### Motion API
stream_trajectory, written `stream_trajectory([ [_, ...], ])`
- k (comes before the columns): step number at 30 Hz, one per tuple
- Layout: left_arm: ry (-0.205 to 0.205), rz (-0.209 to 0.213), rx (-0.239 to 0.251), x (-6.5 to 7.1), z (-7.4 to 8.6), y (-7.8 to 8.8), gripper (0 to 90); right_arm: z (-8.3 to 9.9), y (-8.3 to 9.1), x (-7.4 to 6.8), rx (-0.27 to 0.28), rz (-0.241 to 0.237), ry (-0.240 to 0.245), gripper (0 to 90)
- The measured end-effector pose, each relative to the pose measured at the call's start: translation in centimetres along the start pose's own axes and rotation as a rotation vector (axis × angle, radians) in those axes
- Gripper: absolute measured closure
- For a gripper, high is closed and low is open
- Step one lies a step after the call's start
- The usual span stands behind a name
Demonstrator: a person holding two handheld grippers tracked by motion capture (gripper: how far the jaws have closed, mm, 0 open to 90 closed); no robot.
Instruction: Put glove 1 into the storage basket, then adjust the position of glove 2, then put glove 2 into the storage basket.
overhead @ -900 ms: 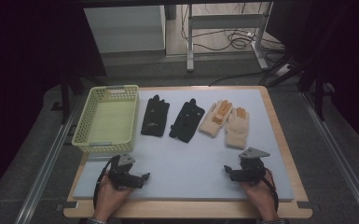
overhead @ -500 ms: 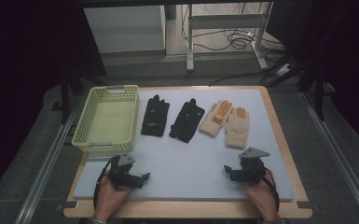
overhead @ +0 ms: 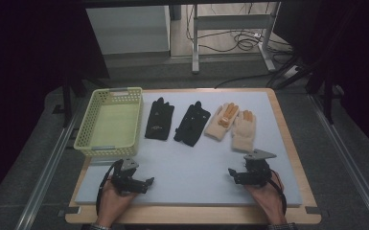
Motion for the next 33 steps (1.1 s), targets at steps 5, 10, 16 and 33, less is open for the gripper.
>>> stream_trajectory([
  [5, -0.001, -0.001, 0.001, 0.0, 0.0, 0.0, 2.0, -1.4, -0.5, -0.4, -0.004, -0.017, 0.013, 17.2],
  [10, 0.002, 0.0, 0.002, 0.0, 0.0, 0.0, 2.1, -2.9, -1.4, -0.9, -0.005, -0.048, 0.025, 18.4],
  [16, 0.001, -0.001, 0.002, 0.0, 0.0, 0.0, 2.3, -4.4, -2.8, -0.9, -0.009, -0.062, 0.028, 19.1],
  [33, 0.005, -0.001, 0.005, 0.0, 0.0, 0.0, 2.4, -9.5, -8.0, -0.9, -0.006, -0.091, 0.072, 32.2],
])
Point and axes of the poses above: each handheld gripper's, and its own axes: y roughly backward along the jaws, z roughly out of its underside, x roughly to its right, the point moved 8 cm from there along -y, roughly forward along the jaws, and after that the axes turned 13 degrees about -z, right-handed, at the moved point
